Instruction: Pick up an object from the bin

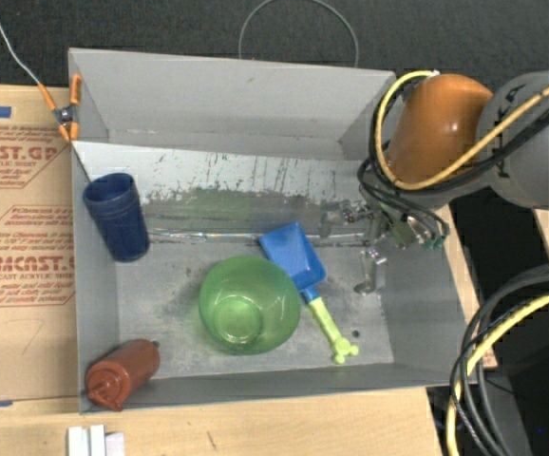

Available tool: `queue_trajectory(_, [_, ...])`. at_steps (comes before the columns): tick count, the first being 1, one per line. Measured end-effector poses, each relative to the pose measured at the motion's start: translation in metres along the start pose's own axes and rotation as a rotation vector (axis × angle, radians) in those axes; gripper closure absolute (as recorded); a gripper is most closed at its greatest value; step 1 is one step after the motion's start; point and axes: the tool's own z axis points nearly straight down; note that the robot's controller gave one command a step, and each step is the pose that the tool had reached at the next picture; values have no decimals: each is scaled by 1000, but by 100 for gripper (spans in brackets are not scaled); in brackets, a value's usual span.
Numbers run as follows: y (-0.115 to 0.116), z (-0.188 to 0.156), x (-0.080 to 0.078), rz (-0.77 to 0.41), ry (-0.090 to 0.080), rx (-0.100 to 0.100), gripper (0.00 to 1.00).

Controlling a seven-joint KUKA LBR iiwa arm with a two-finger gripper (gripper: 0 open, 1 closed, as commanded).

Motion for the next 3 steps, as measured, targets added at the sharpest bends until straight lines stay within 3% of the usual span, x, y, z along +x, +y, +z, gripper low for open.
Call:
queue_trajectory(1, [93, 37, -9, 56, 8, -12, 0])
queue_trajectory(2, [64, 14, -3, 51, -5, 2, 0])
queue_trajectory(3, [75, 68, -15, -324, 0, -10, 0])
